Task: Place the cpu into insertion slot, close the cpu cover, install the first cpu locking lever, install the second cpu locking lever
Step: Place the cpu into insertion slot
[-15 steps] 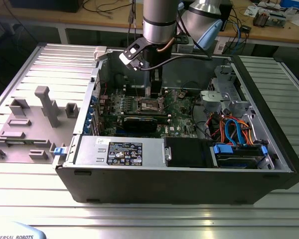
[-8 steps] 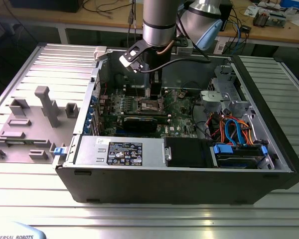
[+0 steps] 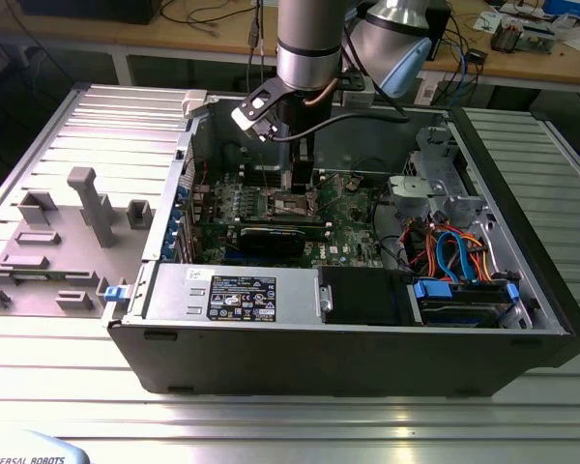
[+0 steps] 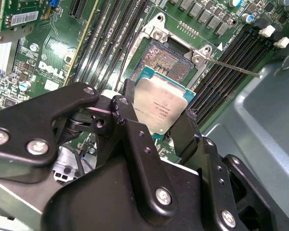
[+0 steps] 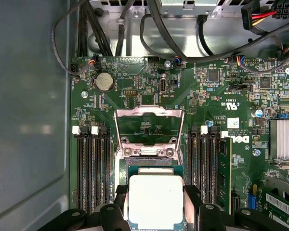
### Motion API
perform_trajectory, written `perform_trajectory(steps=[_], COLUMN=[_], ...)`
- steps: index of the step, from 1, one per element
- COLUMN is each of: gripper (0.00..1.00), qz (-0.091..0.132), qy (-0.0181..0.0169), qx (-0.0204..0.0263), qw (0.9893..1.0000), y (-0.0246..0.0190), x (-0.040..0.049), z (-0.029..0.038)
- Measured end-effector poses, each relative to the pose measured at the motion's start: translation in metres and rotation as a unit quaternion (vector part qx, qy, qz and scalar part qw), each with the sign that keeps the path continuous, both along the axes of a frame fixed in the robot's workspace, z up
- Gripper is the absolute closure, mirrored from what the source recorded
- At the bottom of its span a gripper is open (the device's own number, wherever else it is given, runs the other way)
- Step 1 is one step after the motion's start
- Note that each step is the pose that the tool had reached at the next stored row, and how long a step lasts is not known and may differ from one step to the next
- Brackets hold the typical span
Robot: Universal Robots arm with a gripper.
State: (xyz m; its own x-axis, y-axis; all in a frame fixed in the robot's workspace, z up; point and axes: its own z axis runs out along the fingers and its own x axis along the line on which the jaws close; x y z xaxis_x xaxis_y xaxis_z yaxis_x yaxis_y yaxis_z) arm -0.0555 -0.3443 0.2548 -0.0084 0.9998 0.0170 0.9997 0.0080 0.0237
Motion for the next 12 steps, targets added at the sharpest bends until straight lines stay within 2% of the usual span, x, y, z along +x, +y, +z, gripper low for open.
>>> perform_trajectory(steps=[3,5,12], gripper=[0.46,0.46,0.46], qz=[0.000,0.000,0.000], qy=[-0.0001,0.0000,-0.0001], qx=[0.0002,-0.0002,-0.0002], qw=[1.0000,1.0000,1.0000], y=[0.0003,0.0010,0.0031], x=[0.0000,0.0000,0.0000], z=[-0.0010,-0.0043,-0.0233])
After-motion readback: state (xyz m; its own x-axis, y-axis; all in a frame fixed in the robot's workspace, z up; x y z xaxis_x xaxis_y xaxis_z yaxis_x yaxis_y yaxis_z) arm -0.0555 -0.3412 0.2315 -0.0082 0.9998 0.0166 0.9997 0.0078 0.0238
